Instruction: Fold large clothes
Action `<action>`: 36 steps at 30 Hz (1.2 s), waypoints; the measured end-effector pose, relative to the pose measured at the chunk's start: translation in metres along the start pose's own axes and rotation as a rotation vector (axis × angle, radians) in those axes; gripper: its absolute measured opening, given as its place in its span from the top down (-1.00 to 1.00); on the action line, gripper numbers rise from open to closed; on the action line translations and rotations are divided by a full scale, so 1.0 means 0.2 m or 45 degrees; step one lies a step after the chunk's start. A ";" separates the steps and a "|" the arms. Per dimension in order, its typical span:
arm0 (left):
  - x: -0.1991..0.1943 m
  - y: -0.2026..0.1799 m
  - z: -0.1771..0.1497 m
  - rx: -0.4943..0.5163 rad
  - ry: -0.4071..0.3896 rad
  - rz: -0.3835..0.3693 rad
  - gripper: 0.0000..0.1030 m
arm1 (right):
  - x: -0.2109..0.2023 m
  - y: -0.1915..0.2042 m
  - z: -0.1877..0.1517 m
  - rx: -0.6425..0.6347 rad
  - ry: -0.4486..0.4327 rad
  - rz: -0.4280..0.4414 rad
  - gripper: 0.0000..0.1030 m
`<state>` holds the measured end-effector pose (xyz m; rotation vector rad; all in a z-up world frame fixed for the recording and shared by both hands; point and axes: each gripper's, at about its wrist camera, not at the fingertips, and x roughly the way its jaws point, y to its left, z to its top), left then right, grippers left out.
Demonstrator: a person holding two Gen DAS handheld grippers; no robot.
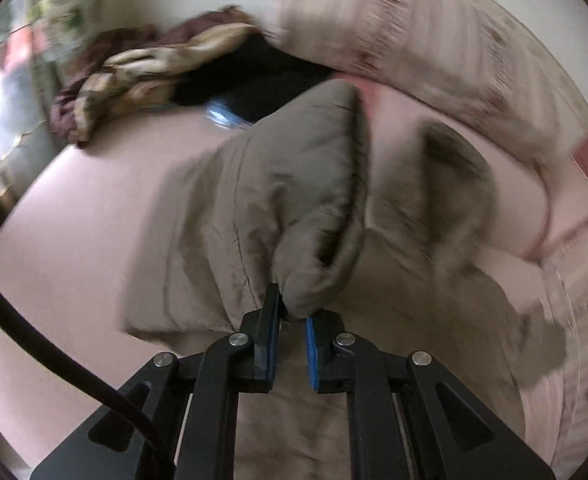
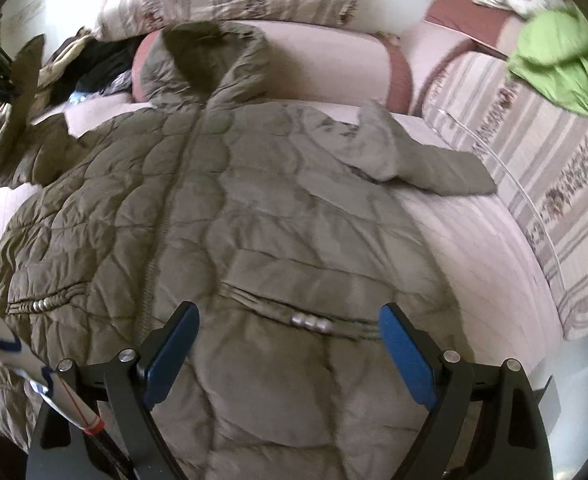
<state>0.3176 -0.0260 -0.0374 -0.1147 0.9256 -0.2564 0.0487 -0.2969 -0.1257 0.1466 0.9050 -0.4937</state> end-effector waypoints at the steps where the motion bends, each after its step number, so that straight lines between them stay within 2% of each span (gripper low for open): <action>1: 0.03 -0.08 -0.05 0.021 0.024 -0.021 0.79 | -0.01 -0.04 -0.01 0.019 0.002 -0.004 -0.81; 3: 0.10 -0.21 -0.16 0.052 0.088 -0.047 0.79 | -0.02 -0.10 -0.03 0.048 0.004 -0.008 -0.81; 5: 0.18 -0.29 -0.26 0.080 0.124 -0.033 0.75 | -0.02 -0.16 -0.04 0.072 0.011 -0.012 -0.81; 7: 0.24 -0.37 -0.36 0.094 0.175 -0.015 0.60 | -0.02 -0.21 -0.06 0.098 0.021 -0.015 -0.81; 10: 0.26 -0.40 -0.45 0.037 0.252 -0.077 0.37 | -0.02 -0.27 -0.08 0.124 0.033 -0.017 -0.81; 11: 0.24 -0.41 -0.48 0.023 0.254 -0.095 0.25 | -0.02 -0.29 -0.08 0.131 0.038 -0.015 -0.81; 13: 0.15 -0.41 -0.53 0.042 0.228 -0.125 0.14 | -0.01 -0.31 -0.08 0.145 0.049 -0.002 -0.81; 16: -0.01 -0.39 -0.62 0.116 0.156 -0.084 -0.14 | 0.02 -0.32 -0.04 0.158 0.066 0.048 -0.82; 18: -0.12 -0.34 -0.70 0.153 0.098 0.003 -0.27 | 0.04 -0.30 0.01 0.157 0.081 0.107 -0.82; 21: -0.21 -0.24 -0.82 0.163 0.060 0.119 -0.27 | 0.09 -0.23 0.12 0.166 0.108 0.254 -0.82; 25: -0.30 -0.09 -0.96 0.107 0.006 0.251 -0.27 | 0.22 -0.09 0.27 0.246 0.155 0.574 -0.83; 28: -0.32 0.01 -1.07 0.042 -0.009 0.267 -0.28 | 0.39 0.09 0.43 0.289 0.203 0.780 -0.83; 31: -0.29 0.04 -1.15 0.048 0.000 0.256 -0.29 | 0.57 0.27 0.57 0.312 0.241 0.862 -0.82; 36: -0.24 0.06 -1.17 0.091 0.005 0.247 -0.29 | 0.90 0.57 0.81 0.318 0.292 0.863 -0.81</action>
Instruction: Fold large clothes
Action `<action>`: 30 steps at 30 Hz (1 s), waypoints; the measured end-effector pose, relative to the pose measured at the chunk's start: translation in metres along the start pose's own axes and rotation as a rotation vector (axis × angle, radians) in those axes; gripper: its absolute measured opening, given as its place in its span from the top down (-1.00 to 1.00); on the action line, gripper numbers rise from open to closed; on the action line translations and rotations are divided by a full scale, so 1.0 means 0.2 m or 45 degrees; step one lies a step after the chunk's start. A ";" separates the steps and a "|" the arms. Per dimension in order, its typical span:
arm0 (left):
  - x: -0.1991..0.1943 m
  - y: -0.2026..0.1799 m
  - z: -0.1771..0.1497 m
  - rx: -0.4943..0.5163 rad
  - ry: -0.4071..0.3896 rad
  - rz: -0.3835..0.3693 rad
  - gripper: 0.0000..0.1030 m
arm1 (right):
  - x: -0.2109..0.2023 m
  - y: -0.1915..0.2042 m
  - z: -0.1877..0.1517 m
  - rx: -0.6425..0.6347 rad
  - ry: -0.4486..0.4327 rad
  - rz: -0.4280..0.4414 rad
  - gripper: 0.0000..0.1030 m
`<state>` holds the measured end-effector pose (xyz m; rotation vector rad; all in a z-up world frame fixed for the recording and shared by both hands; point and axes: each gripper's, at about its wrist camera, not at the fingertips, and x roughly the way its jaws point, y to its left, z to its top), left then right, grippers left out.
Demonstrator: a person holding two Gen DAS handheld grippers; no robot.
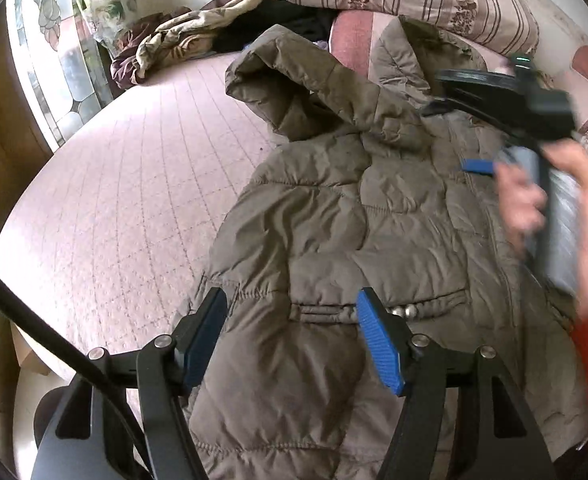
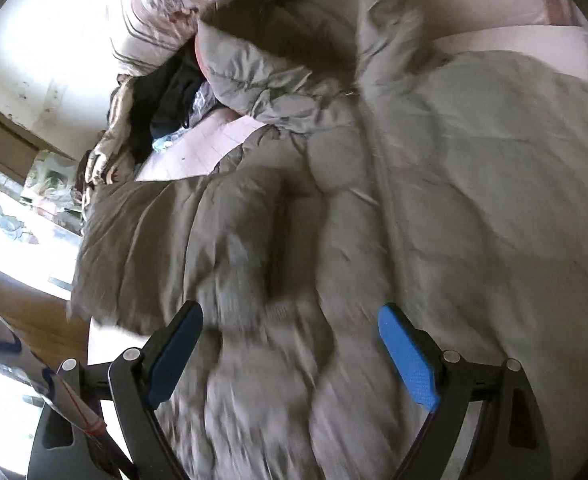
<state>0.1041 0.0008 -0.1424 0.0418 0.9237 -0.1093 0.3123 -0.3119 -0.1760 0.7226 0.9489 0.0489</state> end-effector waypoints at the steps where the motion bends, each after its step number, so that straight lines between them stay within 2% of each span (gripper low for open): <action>1: 0.00 0.01 0.00 -0.004 -0.002 -0.004 -0.29 | 0.08 0.02 0.03 0.010 0.023 0.016 -0.81; 3: 0.01 0.03 0.02 -0.022 -0.003 -0.011 -0.29 | 0.18 0.06 0.06 0.016 0.061 0.013 -0.81; 5: 0.01 0.05 0.04 -0.043 -0.010 -0.011 -0.29 | 0.22 0.12 0.07 -0.017 0.053 -0.009 -0.67; 6: 0.01 0.06 0.04 -0.051 -0.017 -0.004 -0.29 | 0.23 0.15 0.08 -0.051 0.057 0.002 -0.27; 7: 0.01 0.07 0.05 -0.059 -0.026 0.005 -0.29 | 0.23 0.19 0.08 -0.089 0.075 0.020 0.27; 8: 0.01 0.08 0.06 -0.068 -0.035 0.013 -0.29 | 0.22 0.22 0.08 -0.110 0.088 0.012 0.52; 10: 0.01 0.08 0.06 -0.075 -0.034 0.036 -0.29 | 0.19 0.25 0.09 -0.116 0.103 0.064 0.71; 14: 0.00 0.10 0.04 -0.095 -0.004 0.053 -0.29 | 0.03 0.28 0.09 -0.193 0.023 -0.003 0.76; 18: -0.05 0.07 0.03 -0.053 -0.030 0.085 -0.29 | -0.21 0.19 0.07 -0.276 -0.090 -0.188 0.77; 23: -0.12 0.02 0.03 0.016 -0.035 0.073 -0.29 | -0.43 -0.11 0.08 -0.265 -0.132 -0.446 0.77; 27: -0.19 -0.05 0.06 0.086 -0.025 0.042 -0.29 | -0.49 -0.38 0.10 -0.174 -0.123 -0.636 0.79; 30: -0.30 -0.14 0.12 0.194 -0.062 0.014 -0.29 | -0.47 -0.56 0.13 -0.069 -0.058 -0.645 0.75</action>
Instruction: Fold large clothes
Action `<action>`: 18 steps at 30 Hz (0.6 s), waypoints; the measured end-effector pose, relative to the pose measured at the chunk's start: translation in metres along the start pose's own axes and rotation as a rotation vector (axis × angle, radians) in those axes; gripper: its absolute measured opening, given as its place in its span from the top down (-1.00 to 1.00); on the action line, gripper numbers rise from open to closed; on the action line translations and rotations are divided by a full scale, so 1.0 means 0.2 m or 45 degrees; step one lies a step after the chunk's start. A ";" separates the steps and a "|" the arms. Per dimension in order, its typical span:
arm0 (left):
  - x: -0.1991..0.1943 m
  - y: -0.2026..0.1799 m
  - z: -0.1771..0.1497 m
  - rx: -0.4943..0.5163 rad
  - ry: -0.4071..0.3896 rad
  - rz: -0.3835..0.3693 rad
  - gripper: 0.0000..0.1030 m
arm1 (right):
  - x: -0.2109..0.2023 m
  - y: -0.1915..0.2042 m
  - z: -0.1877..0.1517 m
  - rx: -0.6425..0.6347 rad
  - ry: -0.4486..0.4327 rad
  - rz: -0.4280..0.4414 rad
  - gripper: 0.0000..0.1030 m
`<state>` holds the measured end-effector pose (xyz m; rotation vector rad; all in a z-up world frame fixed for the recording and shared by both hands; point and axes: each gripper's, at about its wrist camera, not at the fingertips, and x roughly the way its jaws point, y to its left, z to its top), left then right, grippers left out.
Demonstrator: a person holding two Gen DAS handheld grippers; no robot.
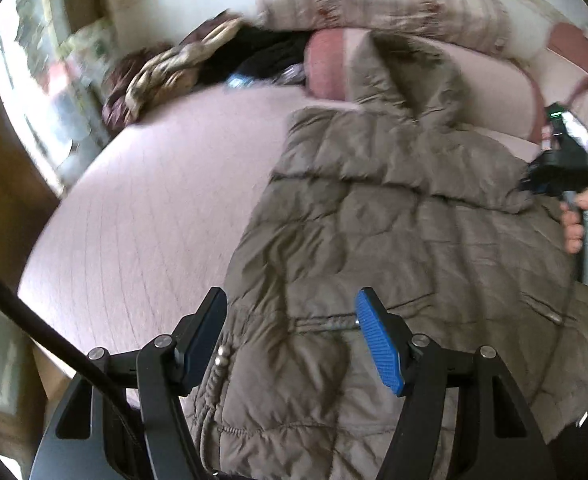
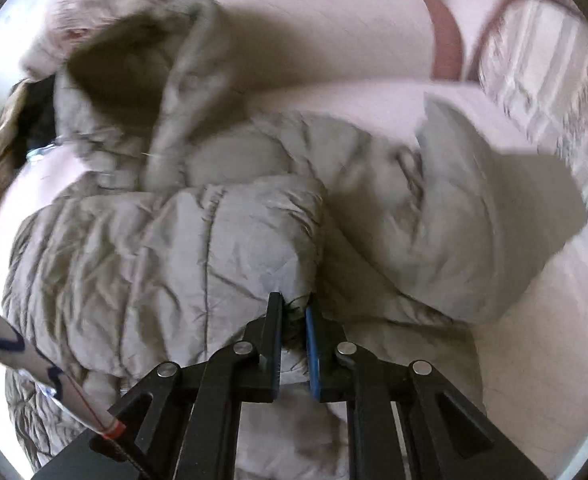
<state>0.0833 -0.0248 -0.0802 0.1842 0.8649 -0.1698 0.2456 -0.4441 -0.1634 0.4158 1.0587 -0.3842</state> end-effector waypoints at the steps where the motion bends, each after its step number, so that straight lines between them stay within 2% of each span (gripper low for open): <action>1: -0.03 -0.02 0.03 0.028 -0.009 -0.015 -0.29 | 0.01 -0.02 0.00 0.016 0.009 0.000 0.72; 3: -0.15 -0.08 0.10 0.099 -0.038 -0.062 -0.29 | -0.02 -0.08 -0.02 0.090 -0.021 -0.036 0.69; 5: -0.26 -0.13 0.17 0.156 -0.059 -0.093 -0.29 | -0.07 -0.12 -0.04 0.153 -0.032 -0.013 0.38; 6: -0.33 -0.16 0.22 0.189 -0.068 -0.122 -0.29 | -0.11 -0.14 -0.07 0.175 -0.047 0.037 0.19; 7: -0.38 -0.19 0.25 0.209 -0.070 -0.148 -0.29 | -0.17 -0.16 -0.11 0.183 -0.071 0.075 0.15; 13: -0.80 -0.40 0.45 0.310 0.028 -0.380 -0.29 | -0.38 -0.31 -0.38 0.185 -0.092 0.176 0.15; 18: -1.24 -0.68 0.49 0.504 -0.070 -0.466 -0.29 | -0.48 -0.57 -0.64 0.268 -0.084 0.128 0.15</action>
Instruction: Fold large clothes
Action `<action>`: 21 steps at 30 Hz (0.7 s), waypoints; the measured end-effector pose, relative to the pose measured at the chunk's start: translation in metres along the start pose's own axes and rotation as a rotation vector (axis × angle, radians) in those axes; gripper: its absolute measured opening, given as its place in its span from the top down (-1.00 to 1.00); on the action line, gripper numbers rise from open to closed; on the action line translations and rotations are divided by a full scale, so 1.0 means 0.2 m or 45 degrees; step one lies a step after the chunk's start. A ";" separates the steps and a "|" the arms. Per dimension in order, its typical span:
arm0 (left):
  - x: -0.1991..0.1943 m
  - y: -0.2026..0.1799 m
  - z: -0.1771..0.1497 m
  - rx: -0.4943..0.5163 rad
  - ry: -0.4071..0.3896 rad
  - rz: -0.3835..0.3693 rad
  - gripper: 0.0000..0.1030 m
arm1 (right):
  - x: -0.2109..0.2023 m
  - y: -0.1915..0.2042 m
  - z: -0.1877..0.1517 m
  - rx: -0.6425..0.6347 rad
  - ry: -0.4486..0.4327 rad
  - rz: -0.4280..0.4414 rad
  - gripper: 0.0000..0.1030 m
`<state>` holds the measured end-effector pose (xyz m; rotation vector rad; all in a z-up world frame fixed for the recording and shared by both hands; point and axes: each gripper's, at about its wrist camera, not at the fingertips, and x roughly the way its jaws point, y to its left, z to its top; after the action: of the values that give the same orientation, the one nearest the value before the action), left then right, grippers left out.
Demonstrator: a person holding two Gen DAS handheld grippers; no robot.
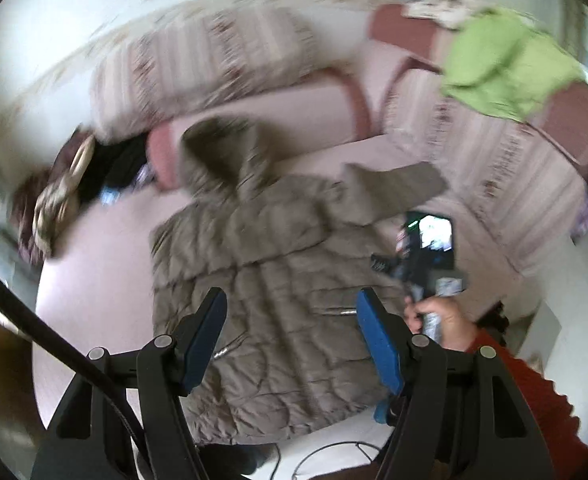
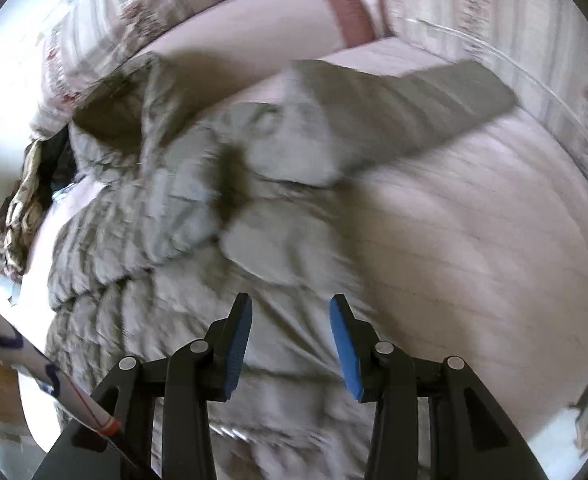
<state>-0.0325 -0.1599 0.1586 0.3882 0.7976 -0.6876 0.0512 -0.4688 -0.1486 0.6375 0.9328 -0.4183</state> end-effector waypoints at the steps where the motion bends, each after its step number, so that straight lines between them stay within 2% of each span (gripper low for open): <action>1: -0.05 -0.05 0.02 0.022 -0.024 -0.011 -0.29 | -0.02 -0.06 -0.03 0.019 0.003 -0.017 0.15; 5: -0.22 -0.21 0.08 0.087 -0.186 -0.012 -0.29 | -0.07 -0.29 -0.11 0.165 0.041 -0.006 0.15; 6: -0.24 -0.23 0.08 0.117 -0.238 0.040 -0.29 | -0.08 -0.34 -0.13 0.198 0.050 -0.009 0.15; 9: -0.21 -0.18 0.11 0.049 -0.221 0.067 -0.29 | -0.10 -0.45 -0.17 0.251 0.053 -0.026 0.15; 13: -0.11 -0.13 0.14 -0.001 -0.210 0.211 -0.29 | -0.14 -0.52 -0.16 0.272 0.036 -0.062 0.15; 19: 0.09 -0.15 0.08 0.109 -0.108 0.354 -0.29 | -0.15 -0.54 -0.13 0.239 0.017 -0.088 0.15; 21: 0.17 -0.16 0.04 0.167 -0.045 0.398 -0.29 | -0.15 -0.53 -0.13 0.230 0.012 -0.095 0.15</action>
<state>-0.0326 -0.2009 0.1361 0.6033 0.6416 -0.4536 -0.0422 -0.5283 -0.1695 0.7711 0.9367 -0.5708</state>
